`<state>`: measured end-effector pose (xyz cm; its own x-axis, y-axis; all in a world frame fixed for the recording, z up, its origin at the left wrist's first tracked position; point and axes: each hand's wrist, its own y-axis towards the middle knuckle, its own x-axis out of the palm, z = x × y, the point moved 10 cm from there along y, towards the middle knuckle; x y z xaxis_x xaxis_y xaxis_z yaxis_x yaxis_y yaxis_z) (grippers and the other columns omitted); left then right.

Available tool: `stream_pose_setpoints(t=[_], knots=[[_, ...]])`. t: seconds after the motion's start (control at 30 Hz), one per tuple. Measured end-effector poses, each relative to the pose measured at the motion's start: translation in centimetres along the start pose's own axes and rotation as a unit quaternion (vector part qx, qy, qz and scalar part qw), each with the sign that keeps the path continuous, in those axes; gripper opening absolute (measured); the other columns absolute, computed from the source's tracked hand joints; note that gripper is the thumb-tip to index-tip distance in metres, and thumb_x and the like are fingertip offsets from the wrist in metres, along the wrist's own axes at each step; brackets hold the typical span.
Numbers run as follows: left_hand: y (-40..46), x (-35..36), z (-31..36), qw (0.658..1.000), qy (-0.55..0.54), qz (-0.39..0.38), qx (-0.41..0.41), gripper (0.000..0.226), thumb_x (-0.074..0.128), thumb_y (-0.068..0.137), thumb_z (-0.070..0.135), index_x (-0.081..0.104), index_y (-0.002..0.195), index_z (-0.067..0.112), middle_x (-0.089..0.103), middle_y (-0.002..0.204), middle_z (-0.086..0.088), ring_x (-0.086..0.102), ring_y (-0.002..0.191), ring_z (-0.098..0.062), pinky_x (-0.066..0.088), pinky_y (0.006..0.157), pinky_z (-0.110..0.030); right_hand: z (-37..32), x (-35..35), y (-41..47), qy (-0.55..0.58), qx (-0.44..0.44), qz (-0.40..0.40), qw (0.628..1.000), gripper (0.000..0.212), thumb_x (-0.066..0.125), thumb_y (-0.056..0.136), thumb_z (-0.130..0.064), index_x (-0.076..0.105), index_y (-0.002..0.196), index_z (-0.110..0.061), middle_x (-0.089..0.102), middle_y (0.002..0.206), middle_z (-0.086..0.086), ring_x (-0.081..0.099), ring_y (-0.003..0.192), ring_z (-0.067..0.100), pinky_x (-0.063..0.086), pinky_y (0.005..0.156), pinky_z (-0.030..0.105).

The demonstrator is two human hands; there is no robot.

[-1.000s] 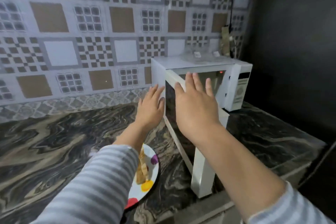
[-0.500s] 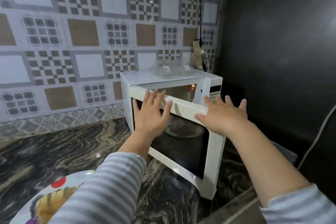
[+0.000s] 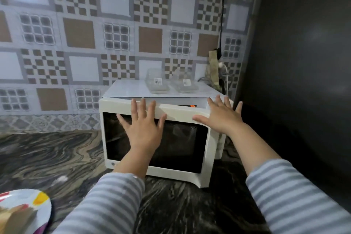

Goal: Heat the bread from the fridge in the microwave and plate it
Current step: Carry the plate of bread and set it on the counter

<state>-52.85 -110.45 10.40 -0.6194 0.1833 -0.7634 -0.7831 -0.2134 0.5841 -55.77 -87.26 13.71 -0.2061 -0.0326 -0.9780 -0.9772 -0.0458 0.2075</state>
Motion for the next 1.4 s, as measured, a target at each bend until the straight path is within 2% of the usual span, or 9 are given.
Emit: stream_pose_setpoints(t=[0.23,0.43,0.53,0.67,0.8,0.93,1.07,1.2,1.4], knots=[[1.6,1.1,1.0,0.997,0.052,-0.017,-0.049,0.064,0.016,0.095,0.063,0.005,0.151,0.035,-0.004,0.162,0.004,-0.018,0.147,-0.022,-0.011,0.109,-0.066,0.6,1.1,5.7,0.001,-0.057,-0.002,0.998,0.107,0.028,0.074,-0.088,0.004,0.154,-0.021,-0.004,0.162,-0.001,-0.011,0.149,0.023,-0.011,0.111,0.063],[2.7,1.1,1.2,0.994,0.094,-0.026,-0.054,0.063,0.018,0.096,0.062,0.004,0.152,0.036,-0.001,0.162,0.006,-0.014,0.148,-0.02,-0.009,0.11,-0.065,0.4,1.7,8.6,0.004,-0.086,-0.009,0.996,0.107,0.03,0.074,-0.088,0.01,0.154,-0.019,0.005,0.162,-0.004,-0.004,0.149,0.023,-0.009,0.111,0.065],[3.4,1.1,1.3,0.991,0.117,-0.03,-0.054,0.07,0.019,0.093,0.066,0.006,0.153,0.032,0.003,0.162,0.007,-0.011,0.149,-0.019,-0.009,0.11,-0.064,0.2,1.9,9.5,-0.001,-0.105,-0.012,0.994,0.106,0.028,0.073,-0.089,0.011,0.153,-0.022,0.007,0.162,-0.005,0.0,0.149,0.023,-0.006,0.112,0.064],[5.4,0.6,1.2,0.986,0.154,-0.05,-0.041,0.085,0.028,0.085,0.077,0.024,0.15,0.023,0.023,0.158,0.005,0.007,0.149,-0.019,-0.006,0.112,-0.062,-0.1,1.9,9.9,0.009,-0.14,-0.003,0.99,0.104,0.029,0.074,-0.088,0.014,0.153,-0.022,0.011,0.162,-0.004,0.011,0.148,0.025,0.01,0.118,0.051],[7.4,0.4,1.3,0.985,0.147,-0.088,-0.014,0.084,0.039,0.077,0.081,0.039,0.141,0.026,0.043,0.147,0.006,0.034,0.139,-0.015,0.006,0.117,-0.054,-0.5,1.5,10.0,0.027,-0.163,0.002,0.986,0.102,0.035,0.075,-0.085,0.02,0.153,-0.022,0.017,0.16,-0.003,0.016,0.147,0.026,0.017,0.118,0.041],[8.1,0.3,0.9,0.983,0.171,-0.069,-0.018,0.087,0.04,0.07,0.087,0.047,0.135,0.03,0.052,0.139,0.009,0.047,0.129,-0.015,0.012,0.116,-0.047,-0.6,0.6,9.7,0.045,-0.17,0.048,0.983,0.093,0.041,0.075,-0.083,0.034,0.147,-0.023,0.035,0.154,-0.003,0.034,0.139,0.024,0.032,0.11,0.038],[7.9,0.0,1.1,0.982,0.184,-0.033,-0.019,0.089,0.037,0.067,0.089,0.051,0.132,0.029,0.056,0.135,0.008,0.052,0.123,-0.015,0.012,0.116,-0.046,-0.5,0.3,9.7,0.06,-0.162,0.07,0.982,0.087,0.043,0.075,-0.082,0.044,0.14,-0.024,0.046,0.146,-0.002,0.044,0.132,0.023,0.04,0.103,0.04],[7.5,0.0,1.2,0.983,0.18,-0.025,-0.019,0.089,0.036,0.069,0.087,0.049,0.134,0.028,0.056,0.135,0.006,0.052,0.125,-0.017,0.012,0.116,-0.045,-0.4,0.4,9.8,0.054,-0.156,0.078,0.983,0.085,0.042,0.075,-0.082,0.048,0.137,-0.024,0.051,0.142,-0.001,0.048,0.127,0.025,0.044,0.098,0.04],[7.3,0.1,1.4,0.987,0.157,-0.004,-0.027,0.076,0.042,0.079,0.077,0.049,0.133,0.025,0.053,0.138,0.004,0.044,0.132,-0.017,0.018,0.115,-0.043,-0.5,0.2,10.2,0.049,-0.144,0.1,0.983,0.076,0.044,0.079,-0.078,0.052,0.129,-0.021,0.059,0.129,0.002,0.056,0.114,0.027,0.047,0.083,0.037]])
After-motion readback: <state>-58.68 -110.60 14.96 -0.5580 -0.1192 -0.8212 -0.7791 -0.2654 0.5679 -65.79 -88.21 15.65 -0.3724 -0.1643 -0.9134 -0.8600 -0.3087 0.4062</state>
